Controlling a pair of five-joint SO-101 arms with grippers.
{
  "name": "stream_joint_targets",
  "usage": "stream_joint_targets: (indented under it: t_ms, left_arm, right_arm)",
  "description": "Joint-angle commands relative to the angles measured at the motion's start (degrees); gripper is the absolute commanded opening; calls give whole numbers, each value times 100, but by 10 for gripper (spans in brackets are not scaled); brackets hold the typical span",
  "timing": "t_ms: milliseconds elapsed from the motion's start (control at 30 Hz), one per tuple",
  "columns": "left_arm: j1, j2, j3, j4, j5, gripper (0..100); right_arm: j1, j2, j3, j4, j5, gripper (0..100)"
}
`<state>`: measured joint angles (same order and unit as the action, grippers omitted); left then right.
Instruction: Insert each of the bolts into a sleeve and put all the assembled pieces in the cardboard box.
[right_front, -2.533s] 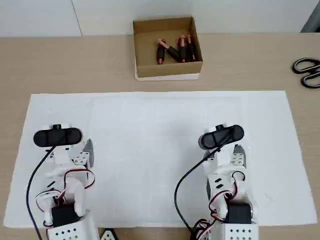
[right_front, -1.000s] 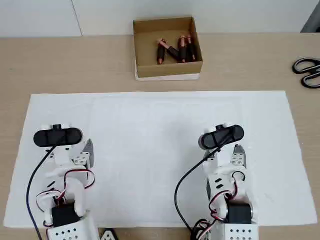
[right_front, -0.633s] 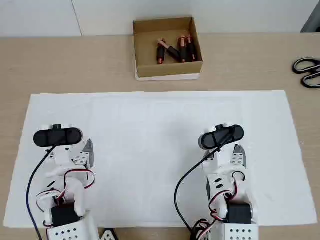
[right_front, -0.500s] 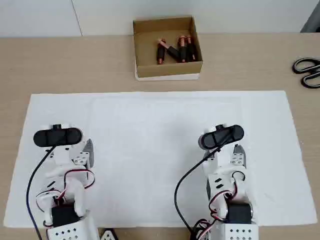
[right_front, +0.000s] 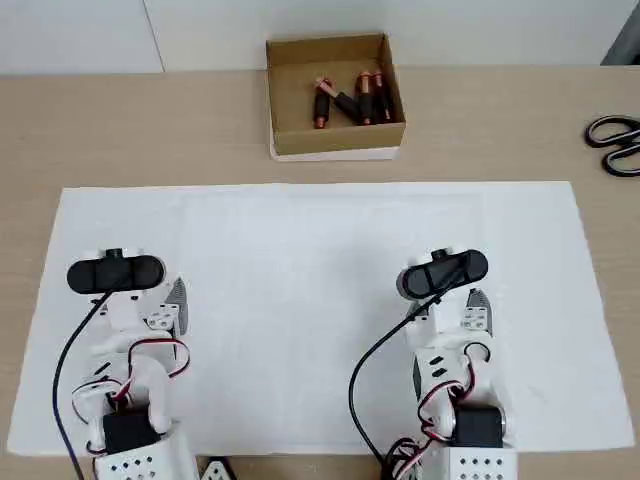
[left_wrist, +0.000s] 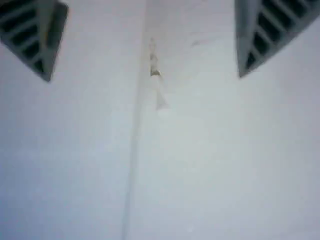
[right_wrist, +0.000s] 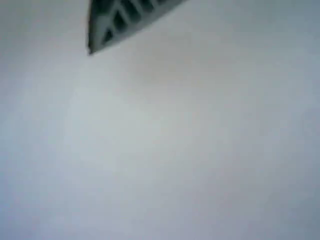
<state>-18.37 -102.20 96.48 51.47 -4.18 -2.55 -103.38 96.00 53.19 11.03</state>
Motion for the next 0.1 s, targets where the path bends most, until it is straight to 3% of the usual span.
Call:
stream_joint_targets:
  t_ms: [0, 67]
  left_arm:
    - [-44, -53, -22, -97, -35, 229]
    - [-44, -53, -22, -97, -35, 229]
  right_arm:
    - [31, -48, 44, 4, 26, 253]
    - [31, -48, 44, 4, 26, 253]
